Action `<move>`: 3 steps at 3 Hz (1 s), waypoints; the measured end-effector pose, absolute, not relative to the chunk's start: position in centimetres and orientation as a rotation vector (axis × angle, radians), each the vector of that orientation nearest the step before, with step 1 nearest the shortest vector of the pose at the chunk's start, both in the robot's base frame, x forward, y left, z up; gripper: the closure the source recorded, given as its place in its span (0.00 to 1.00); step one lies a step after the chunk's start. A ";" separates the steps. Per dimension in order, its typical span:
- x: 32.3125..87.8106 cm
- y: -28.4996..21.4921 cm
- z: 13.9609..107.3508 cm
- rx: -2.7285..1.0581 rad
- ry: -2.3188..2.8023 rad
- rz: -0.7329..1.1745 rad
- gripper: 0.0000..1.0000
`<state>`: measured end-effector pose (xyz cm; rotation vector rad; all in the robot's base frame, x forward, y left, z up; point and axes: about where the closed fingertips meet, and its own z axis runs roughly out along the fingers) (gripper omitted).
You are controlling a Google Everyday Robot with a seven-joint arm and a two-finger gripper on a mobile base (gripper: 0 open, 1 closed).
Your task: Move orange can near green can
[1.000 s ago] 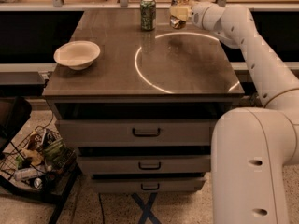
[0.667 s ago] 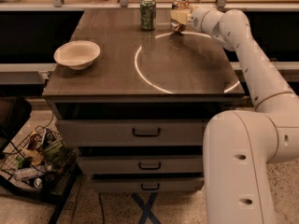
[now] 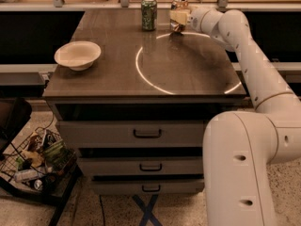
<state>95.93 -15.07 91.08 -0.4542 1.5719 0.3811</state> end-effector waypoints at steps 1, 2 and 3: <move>96.0 -14.7 90.9 -0.456 1.573 0.385 0.58; 96.1 -14.4 90.8 -0.459 1.574 0.388 0.36; 96.1 -14.1 90.7 -0.461 1.574 0.391 0.12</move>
Offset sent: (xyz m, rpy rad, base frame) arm 0.0007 0.0033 -0.0014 0.0004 0.0017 0.0035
